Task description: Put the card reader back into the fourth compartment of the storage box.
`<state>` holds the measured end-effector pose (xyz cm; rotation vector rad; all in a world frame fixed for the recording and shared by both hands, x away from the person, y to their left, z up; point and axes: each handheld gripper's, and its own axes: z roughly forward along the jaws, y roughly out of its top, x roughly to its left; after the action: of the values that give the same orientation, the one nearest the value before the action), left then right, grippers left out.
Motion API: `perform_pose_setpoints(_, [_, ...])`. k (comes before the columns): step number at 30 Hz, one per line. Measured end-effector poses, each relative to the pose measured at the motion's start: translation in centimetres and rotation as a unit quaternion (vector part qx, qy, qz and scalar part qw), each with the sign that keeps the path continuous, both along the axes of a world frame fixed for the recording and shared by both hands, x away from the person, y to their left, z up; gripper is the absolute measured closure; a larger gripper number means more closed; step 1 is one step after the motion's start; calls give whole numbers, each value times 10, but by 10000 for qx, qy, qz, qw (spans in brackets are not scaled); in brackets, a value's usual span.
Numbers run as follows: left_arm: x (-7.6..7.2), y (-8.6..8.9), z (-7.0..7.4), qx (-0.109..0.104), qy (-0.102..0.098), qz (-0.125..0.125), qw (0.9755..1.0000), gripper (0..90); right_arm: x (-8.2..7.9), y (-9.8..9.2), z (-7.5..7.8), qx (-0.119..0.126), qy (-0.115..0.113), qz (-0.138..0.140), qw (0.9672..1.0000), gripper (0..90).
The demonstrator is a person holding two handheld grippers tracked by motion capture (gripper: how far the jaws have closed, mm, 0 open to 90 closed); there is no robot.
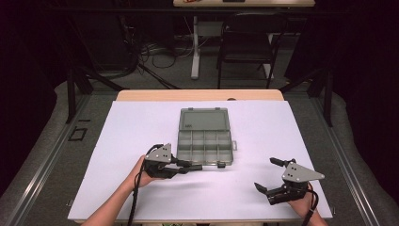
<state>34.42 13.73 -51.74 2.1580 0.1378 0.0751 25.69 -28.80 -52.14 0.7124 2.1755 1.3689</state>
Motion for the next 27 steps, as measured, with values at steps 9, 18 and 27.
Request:
perform_pose_setpoints(9, [2, -1, 6, -104, -83, 192, 9997, 745, -1, 0, 1, -15, -23, 7, 10000, 0])
perform_pose_setpoints(18, [4, -2, 9, -171, -145, 338, 9992, 745, 0, 0, 1, -30, -16, 1, 10000, 0])
perform_pose_setpoints(27, [6, -2, 12, -315, -225, 493, 9980, 745, 0, 1, 1, -40, -22, -13, 10000, 0])
